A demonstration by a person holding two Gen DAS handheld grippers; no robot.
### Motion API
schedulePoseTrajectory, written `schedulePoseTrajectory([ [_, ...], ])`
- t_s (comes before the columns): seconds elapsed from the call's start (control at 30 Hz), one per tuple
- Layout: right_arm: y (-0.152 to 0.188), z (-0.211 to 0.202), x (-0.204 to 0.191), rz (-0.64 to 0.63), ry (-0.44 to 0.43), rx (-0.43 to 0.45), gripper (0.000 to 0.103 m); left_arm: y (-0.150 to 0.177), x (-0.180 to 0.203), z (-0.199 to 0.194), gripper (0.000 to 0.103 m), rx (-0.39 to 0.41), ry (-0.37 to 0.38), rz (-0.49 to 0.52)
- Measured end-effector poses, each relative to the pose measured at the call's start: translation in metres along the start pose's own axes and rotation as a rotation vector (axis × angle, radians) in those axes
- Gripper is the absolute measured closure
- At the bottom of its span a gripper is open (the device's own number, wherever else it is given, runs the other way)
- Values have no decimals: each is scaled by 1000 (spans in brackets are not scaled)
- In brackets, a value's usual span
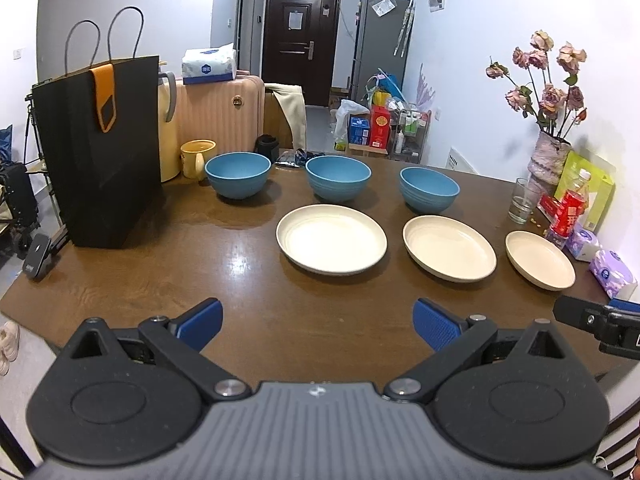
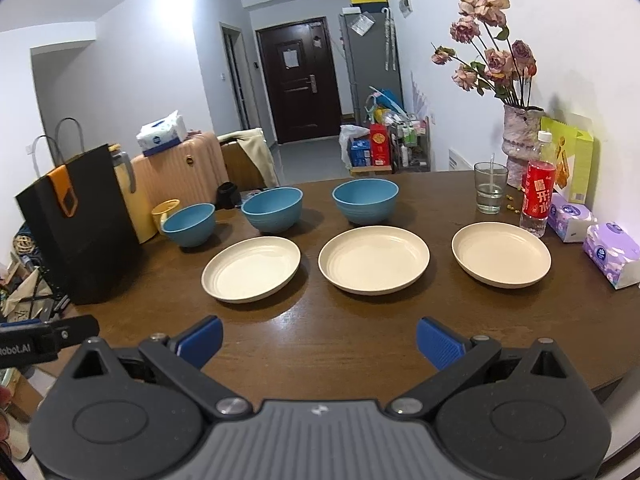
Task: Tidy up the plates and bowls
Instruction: 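Move both grippers toward the rim of the cream plate nearest the black bag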
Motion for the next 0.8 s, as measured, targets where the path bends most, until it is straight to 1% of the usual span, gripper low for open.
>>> schedulePoseTrajectory([
  [0.27, -38, 59, -20, 4, 40, -30, 0, -55, -29, 59, 0, -16, 21, -5],
  [0.5, -69, 118, -41, 10, 59, -78, 0, -101, -57, 113, 0, -42, 30, -1],
  [0.63, -87, 153, -54, 49, 63, -113, 0, -123, -72, 143, 0, -73, 39, 15],
  [0.8, -98, 191, -63, 99, 67, -161, 0, -143, -86, 182, 0, -122, 53, 45],
])
Point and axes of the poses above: each gripper's, at about its wrist camera, not at the fingertips, and z roughly the way its jaws point, x to its right, y to its underside, the point moved 6 cm from there along z, roughly the way its jaws point, and after that the axes turned 3 degrees about -x, right-handed, at the moved point
